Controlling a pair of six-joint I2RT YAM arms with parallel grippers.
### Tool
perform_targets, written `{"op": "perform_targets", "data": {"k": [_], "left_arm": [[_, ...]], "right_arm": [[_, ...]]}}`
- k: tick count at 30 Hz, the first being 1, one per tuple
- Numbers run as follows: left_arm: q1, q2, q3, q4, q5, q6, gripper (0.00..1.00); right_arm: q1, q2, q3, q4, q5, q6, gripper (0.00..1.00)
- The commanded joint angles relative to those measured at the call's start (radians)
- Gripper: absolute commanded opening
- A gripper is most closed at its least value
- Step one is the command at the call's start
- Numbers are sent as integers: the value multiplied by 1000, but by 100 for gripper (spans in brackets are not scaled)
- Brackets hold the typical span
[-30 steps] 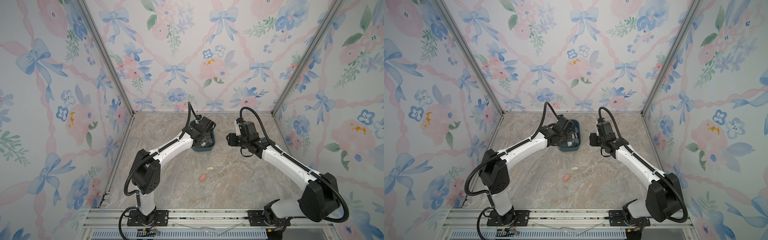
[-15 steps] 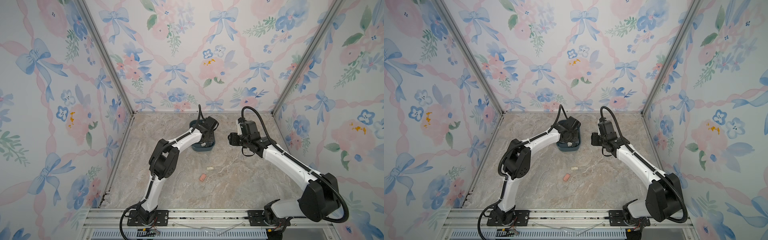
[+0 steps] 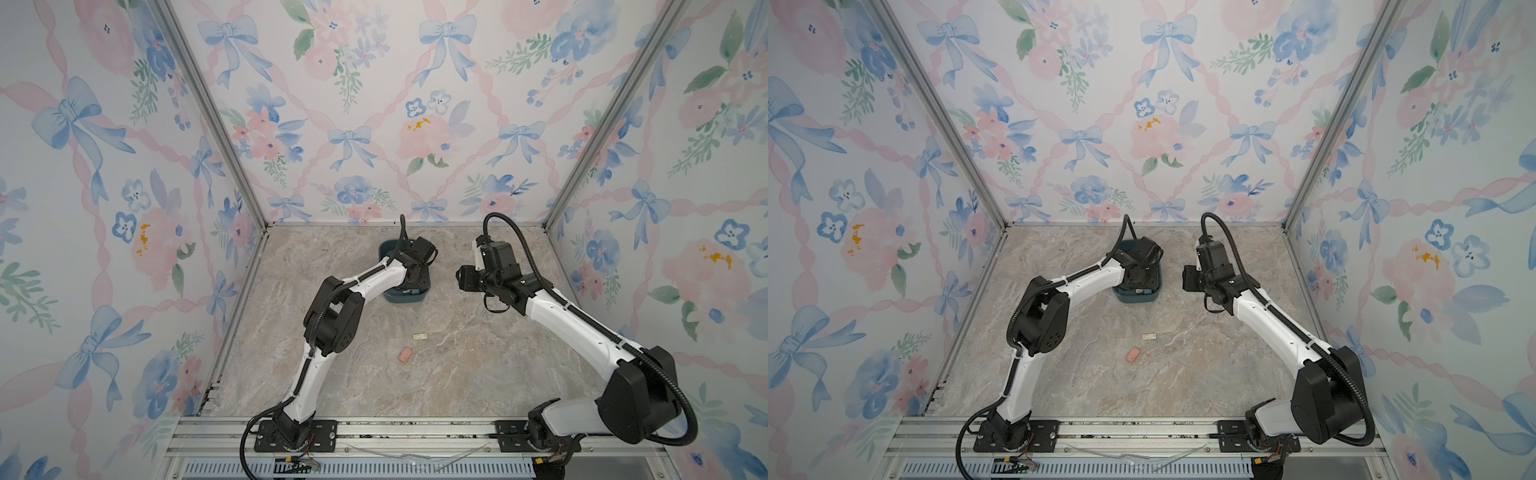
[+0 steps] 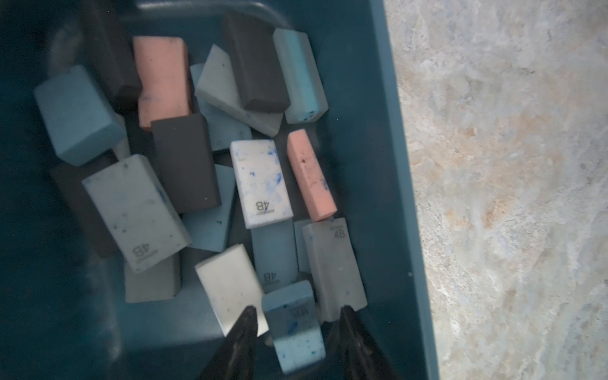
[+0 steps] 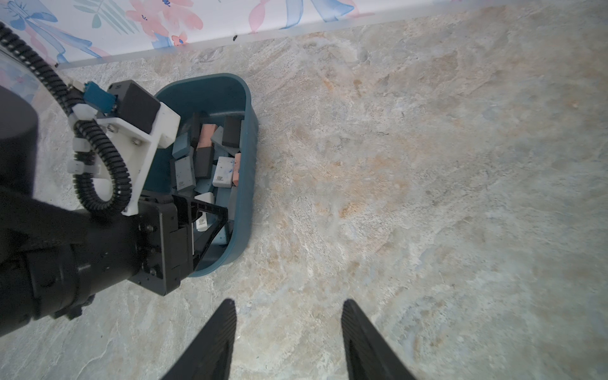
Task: Put the eraser in the storage box
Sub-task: Place the eraser in the storage box.
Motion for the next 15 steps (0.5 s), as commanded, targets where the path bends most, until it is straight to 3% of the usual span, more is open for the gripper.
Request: {"op": "perform_targets", "data": {"k": [1, 7, 15], "left_arm": [[9, -15, 32, -8, 4, 8, 51], [5, -84, 32, -6, -14, 17, 53], [-29, -295, -31, -2, -193, 51, 53]], "right_arm": [[-10, -36, -12, -16, -7, 9, 55], [-6, -65, -15, -32, -23, 15, 56], [64, -98, -23, -90, -10, 22, 59]]}}
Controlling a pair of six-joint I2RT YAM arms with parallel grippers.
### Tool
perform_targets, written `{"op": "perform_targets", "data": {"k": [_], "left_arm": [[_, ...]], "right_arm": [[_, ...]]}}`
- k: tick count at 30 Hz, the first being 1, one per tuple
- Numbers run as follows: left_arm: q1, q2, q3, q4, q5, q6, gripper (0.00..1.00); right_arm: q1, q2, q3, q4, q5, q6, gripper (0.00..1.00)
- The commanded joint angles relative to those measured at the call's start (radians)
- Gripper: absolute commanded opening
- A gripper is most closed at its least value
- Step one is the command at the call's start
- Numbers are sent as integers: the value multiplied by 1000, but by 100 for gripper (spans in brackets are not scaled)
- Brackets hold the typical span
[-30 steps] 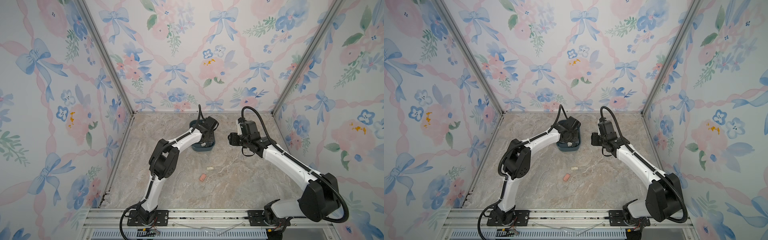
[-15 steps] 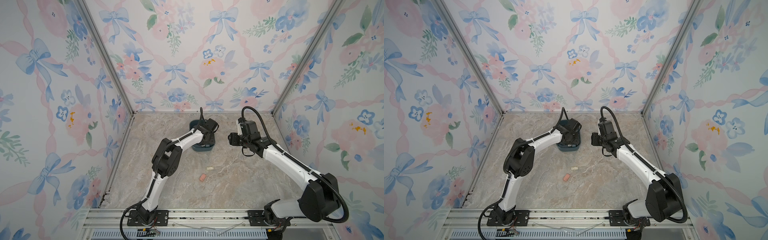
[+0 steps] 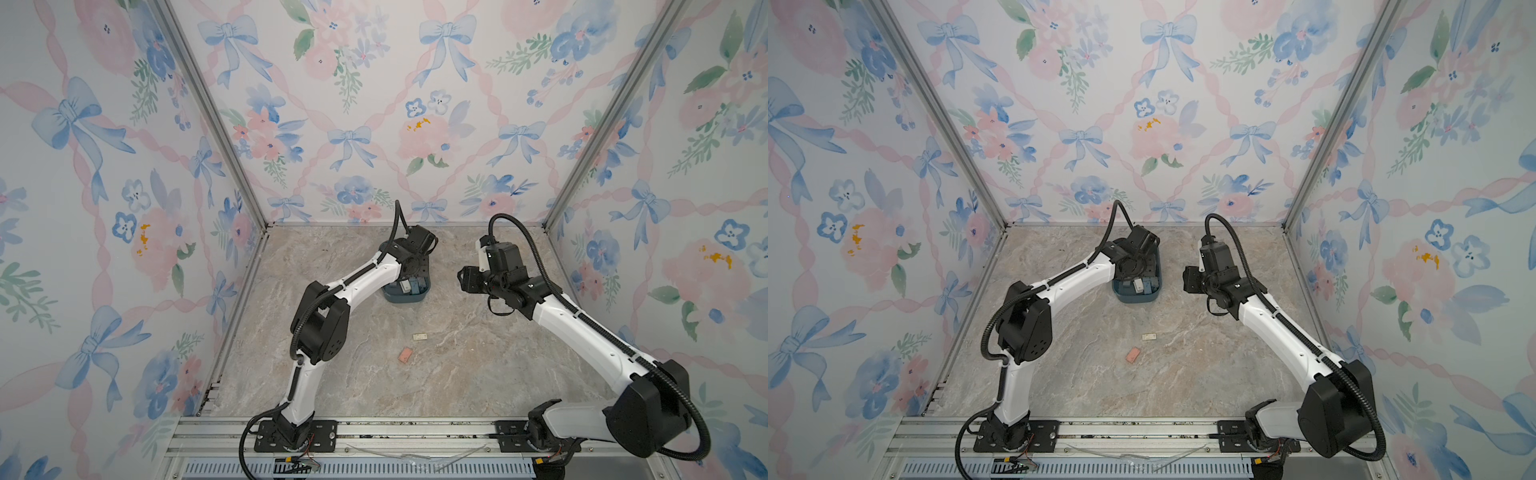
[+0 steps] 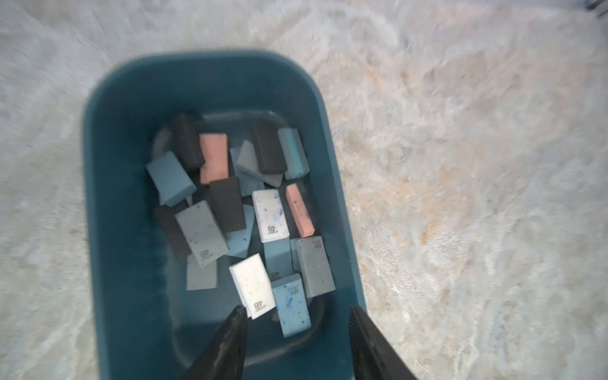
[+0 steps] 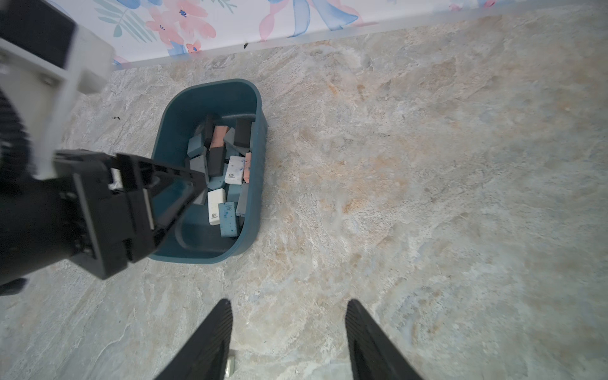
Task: Put the eraser in the storage box
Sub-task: Place the eraser in the storage box.
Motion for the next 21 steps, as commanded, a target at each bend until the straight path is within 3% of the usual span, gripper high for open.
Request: {"op": "perform_targets", "data": {"k": [1, 7, 14, 21], "left_arm": [[-18, -153, -51, 7, -115, 27, 52], [-24, -395, -277, 72, -200, 9, 49], [-23, -699, -588, 207, -209, -13, 48], [-21, -903, -787, 232, -235, -42, 50]], "right_arm": [[53, -24, -13, -58, 4, 17, 59], [173, -4, -18, -108, 7, 43, 61], [324, 52, -43, -150, 40, 109, 70], [431, 165, -54, -184, 70, 162, 76]]}}
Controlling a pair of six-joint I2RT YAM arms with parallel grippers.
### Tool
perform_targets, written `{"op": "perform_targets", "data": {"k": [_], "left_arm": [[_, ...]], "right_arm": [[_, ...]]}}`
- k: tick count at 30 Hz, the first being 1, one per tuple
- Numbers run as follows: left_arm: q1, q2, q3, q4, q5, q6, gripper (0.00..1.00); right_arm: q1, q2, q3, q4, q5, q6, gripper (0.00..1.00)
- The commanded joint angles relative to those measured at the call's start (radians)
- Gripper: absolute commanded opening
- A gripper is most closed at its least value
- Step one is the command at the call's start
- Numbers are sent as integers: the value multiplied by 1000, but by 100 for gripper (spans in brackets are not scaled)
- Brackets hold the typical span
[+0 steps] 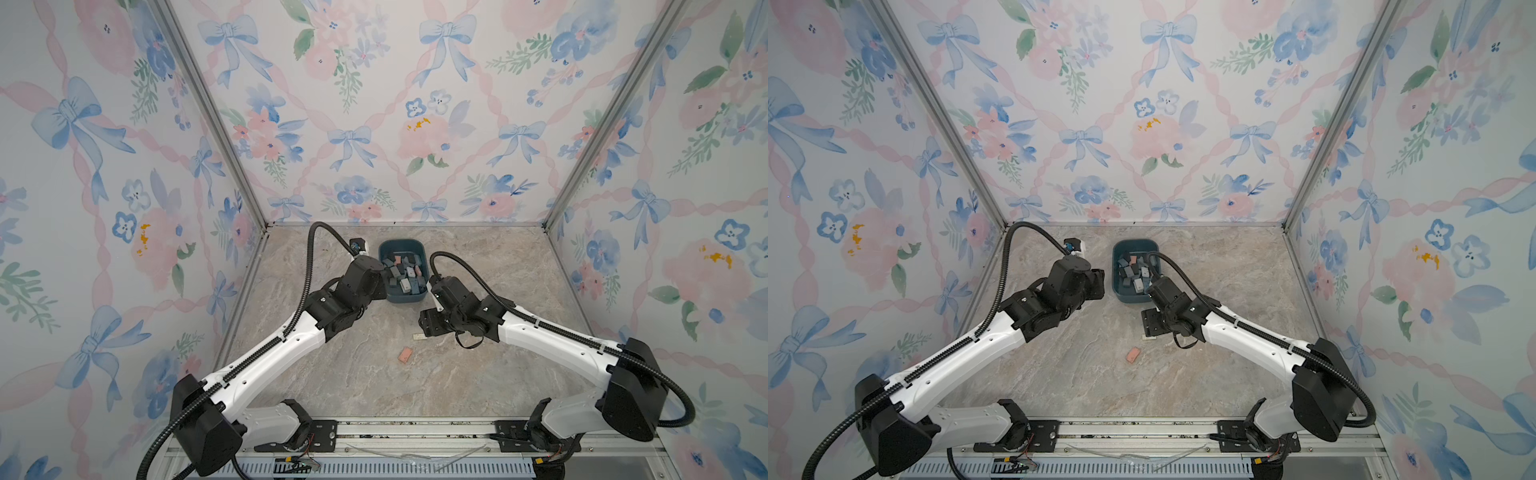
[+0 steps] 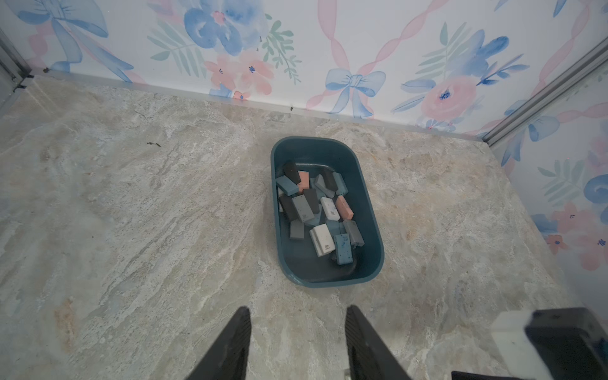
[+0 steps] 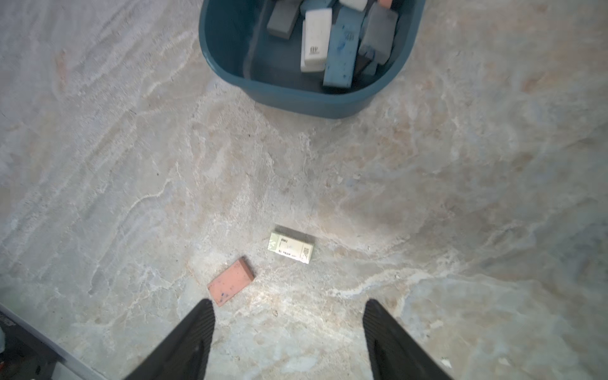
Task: Put the eraser in the storage box
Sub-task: Place the eraser in the storage box, then pick up the eraser from the center of the board.
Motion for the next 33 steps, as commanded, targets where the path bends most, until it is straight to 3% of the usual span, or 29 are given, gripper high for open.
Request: {"op": "perform_targets", "data": {"k": [1, 11, 33], "left_arm": [[4, -73, -64, 44, -31, -21, 50], [4, -172, -186, 51, -17, -50, 48], [6, -161, -215, 53, -12, -69, 49]], "right_arm": [[42, 55, -21, -47, 28, 48, 77], [65, 214, 27, -41, 38, 42, 80], [62, 386, 133, -24, 65, 41, 74]]}}
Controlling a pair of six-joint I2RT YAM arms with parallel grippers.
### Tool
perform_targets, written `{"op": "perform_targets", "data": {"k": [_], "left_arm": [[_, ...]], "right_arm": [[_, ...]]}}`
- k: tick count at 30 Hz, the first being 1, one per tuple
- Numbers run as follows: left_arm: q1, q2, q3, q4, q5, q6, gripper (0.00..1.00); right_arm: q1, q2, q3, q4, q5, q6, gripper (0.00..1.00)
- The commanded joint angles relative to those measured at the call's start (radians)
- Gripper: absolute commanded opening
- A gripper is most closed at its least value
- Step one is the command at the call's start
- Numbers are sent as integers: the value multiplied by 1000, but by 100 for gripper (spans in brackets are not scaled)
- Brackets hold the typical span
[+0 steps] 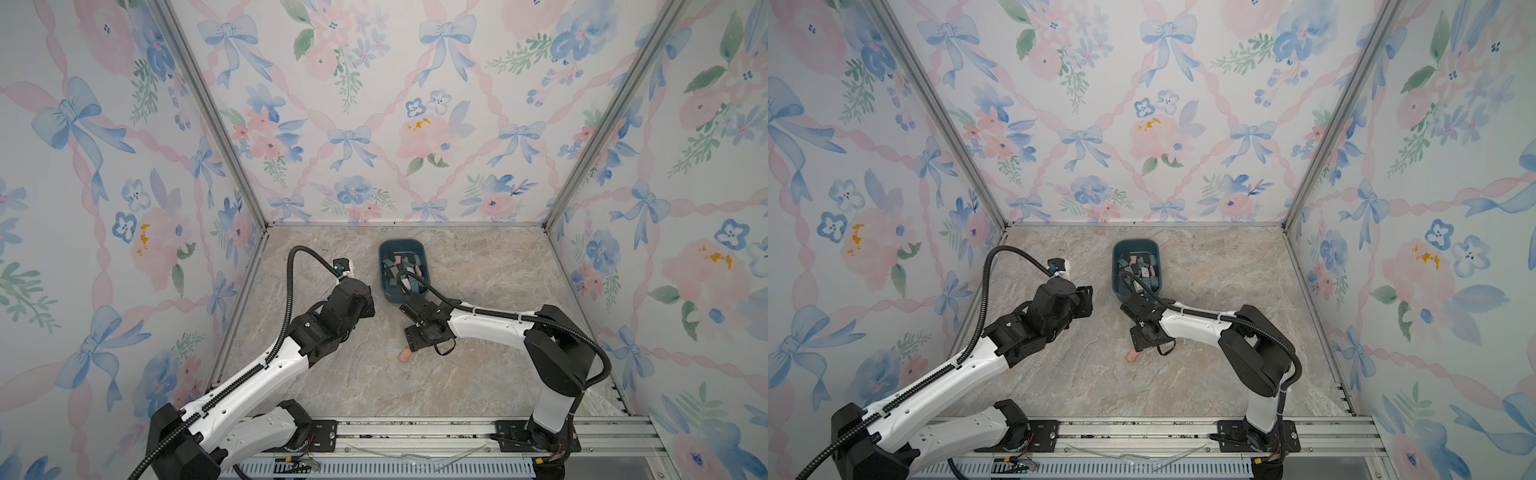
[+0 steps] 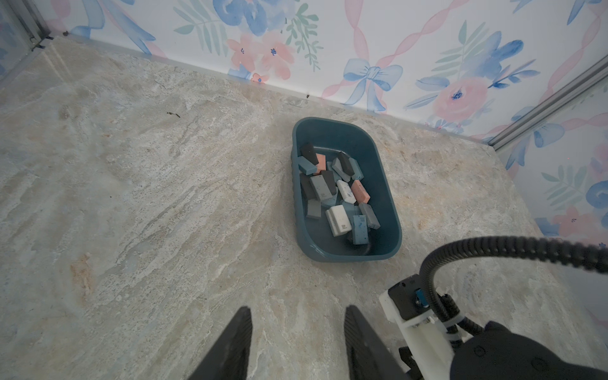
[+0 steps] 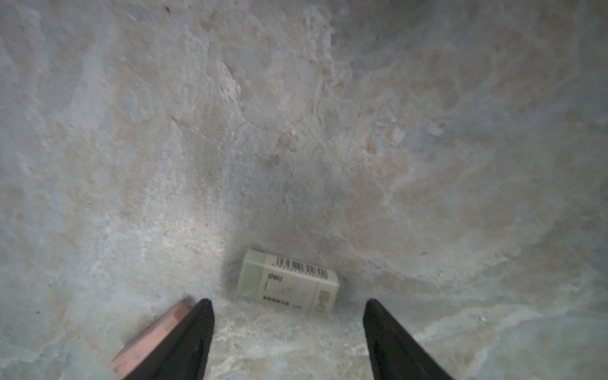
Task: Put the eraser in the storage box
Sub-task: Pick up the eraser from the center of the board.
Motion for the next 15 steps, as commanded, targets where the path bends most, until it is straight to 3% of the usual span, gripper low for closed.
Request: {"op": "perform_targets", "data": {"k": [1, 15], "left_arm": [[5, -9, -15, 8, -5, -11, 49], [12, -16, -26, 7, -9, -8, 49]], "right_arm": [[3, 23, 30, -3, 16, 8, 73], [-11, 83, 73, -23, 25, 62, 64]]}}
